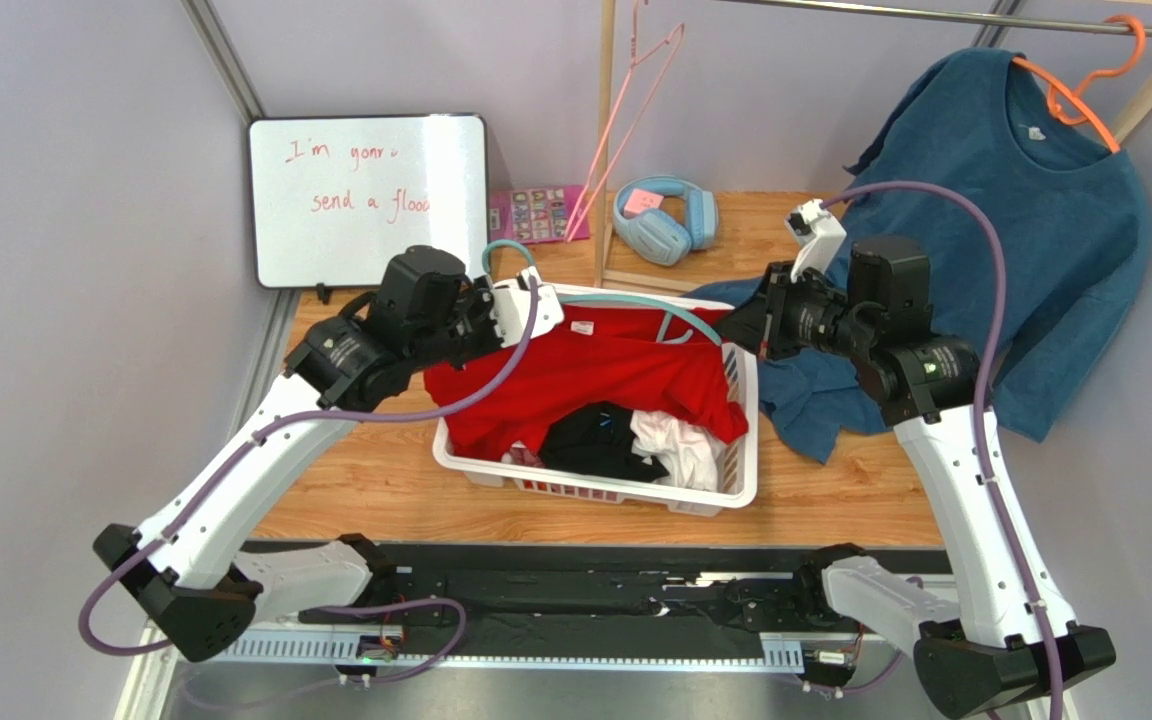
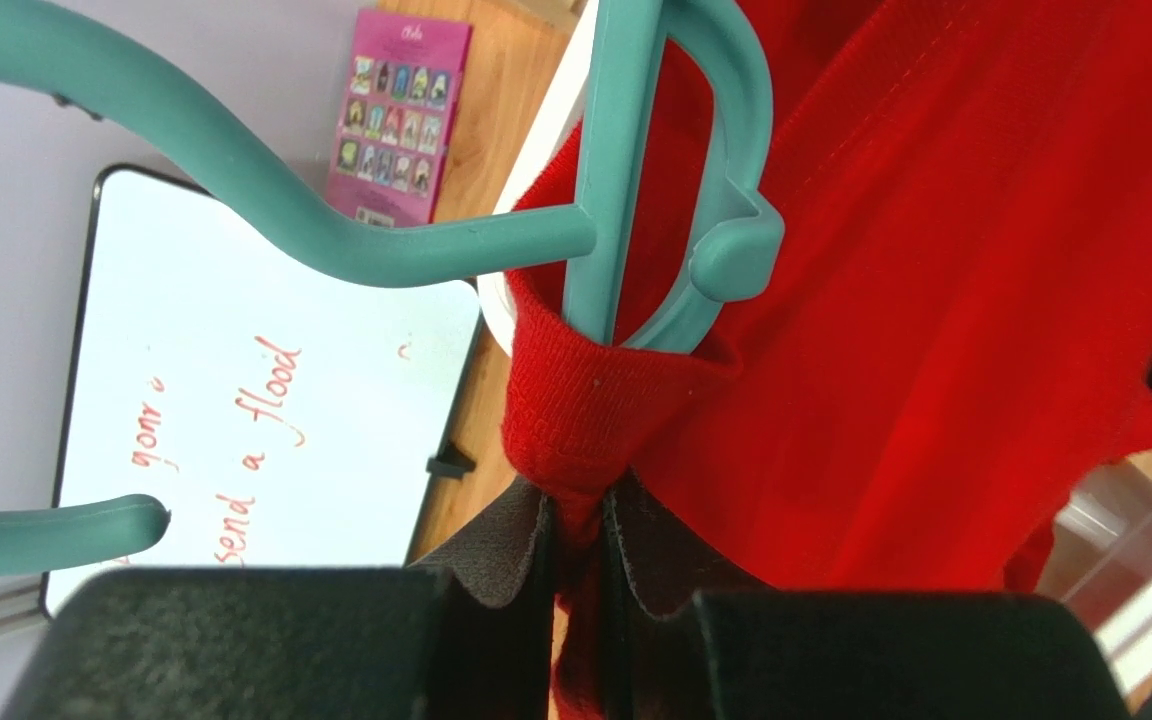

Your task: Place the t-shirt on the hanger

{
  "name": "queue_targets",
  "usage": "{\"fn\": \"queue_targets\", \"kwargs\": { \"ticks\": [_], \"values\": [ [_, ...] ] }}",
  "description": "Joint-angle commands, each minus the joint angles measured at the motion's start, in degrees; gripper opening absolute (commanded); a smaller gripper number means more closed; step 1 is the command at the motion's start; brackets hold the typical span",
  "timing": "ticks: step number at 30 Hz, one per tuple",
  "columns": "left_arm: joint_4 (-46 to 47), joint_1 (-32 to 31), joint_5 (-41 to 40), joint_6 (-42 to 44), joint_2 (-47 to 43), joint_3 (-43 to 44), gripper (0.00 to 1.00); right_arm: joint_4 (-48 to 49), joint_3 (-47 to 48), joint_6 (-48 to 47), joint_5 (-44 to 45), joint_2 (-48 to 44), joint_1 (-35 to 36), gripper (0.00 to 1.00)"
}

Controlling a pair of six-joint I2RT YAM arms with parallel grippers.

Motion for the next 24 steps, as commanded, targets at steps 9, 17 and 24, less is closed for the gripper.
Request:
{"fn": "queue_targets", "kwargs": {
  "ticks": [9, 17, 24],
  "values": [
    [-4.9, 0.2, -17.8, -2.3, 4.7, 2.4, 0.0, -3.8, -0.4, -5.1, 17.3, -4.4, -0.3, 0.0],
    [-6.1, -4.7, -20.3, 1.2, 6.9, 4.7, 0.0, -2.3, 8.9, -3.5, 9.7, -0.8, 2.9, 0.0],
    [-6.2, -7.6, -22.6, 2.0, 9.8, 10.0, 0.0, -4.2, 11.9, -5.3, 14.5, 0.2, 13.8, 0.0]
  ]
}}
